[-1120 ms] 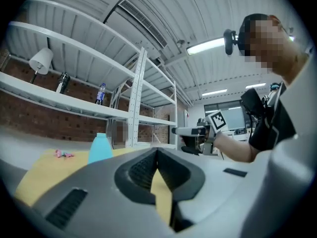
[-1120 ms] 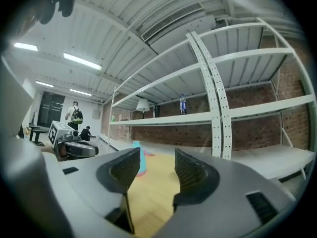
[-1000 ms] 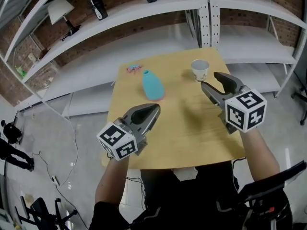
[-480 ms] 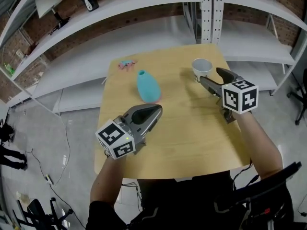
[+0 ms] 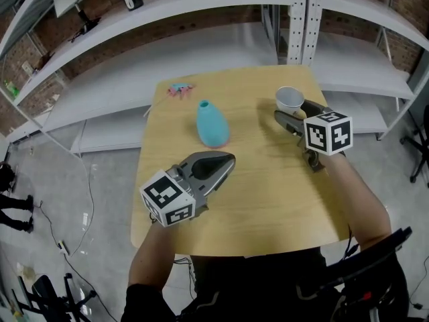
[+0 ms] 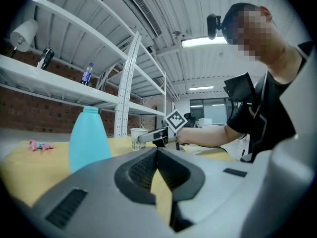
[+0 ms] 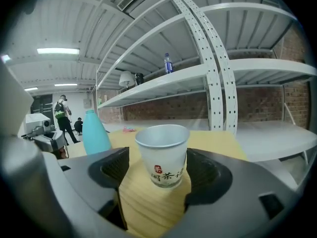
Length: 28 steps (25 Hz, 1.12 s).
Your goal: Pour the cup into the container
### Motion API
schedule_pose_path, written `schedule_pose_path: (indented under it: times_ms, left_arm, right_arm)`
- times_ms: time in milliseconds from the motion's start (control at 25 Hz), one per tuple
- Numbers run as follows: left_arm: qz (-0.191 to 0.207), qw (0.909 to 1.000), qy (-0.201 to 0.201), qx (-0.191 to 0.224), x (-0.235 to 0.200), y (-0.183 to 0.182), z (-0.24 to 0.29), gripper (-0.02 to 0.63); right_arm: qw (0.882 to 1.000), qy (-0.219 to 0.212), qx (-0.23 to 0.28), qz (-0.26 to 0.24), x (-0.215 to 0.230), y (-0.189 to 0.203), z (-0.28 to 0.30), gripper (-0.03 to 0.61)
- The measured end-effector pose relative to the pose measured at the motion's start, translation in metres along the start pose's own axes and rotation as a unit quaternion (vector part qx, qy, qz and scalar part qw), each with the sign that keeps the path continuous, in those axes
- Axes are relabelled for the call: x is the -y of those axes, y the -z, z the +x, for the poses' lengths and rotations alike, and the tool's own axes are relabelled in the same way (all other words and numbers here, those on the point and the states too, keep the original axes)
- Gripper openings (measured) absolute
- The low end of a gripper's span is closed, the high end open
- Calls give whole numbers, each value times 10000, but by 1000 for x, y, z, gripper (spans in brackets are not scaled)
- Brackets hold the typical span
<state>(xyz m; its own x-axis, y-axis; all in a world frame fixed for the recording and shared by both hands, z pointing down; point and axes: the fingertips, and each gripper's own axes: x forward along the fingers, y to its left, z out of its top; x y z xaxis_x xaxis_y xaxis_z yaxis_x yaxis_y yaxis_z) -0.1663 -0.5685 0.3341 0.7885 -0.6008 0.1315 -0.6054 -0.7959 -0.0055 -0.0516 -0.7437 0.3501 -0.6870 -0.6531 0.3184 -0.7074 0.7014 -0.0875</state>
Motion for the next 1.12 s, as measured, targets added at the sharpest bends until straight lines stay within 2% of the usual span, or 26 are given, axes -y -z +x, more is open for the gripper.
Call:
schedule_pose_path:
  times_ms: [480,560,1120]
  left_arm:
    - [-15,9999,-147,-56,-4,5,-3,2]
    - [-10,9998,-181,-56,-4,5,-3,2]
    - [6,9998,-186,-29,-2,6,-2,2]
  right_arm:
    - [9992,401,-23,-19,9,-1,15,339]
    - [9992,396,13,-11,11,-1,13,319]
    - [9995,223,-44,-219,-1,0,5,302]
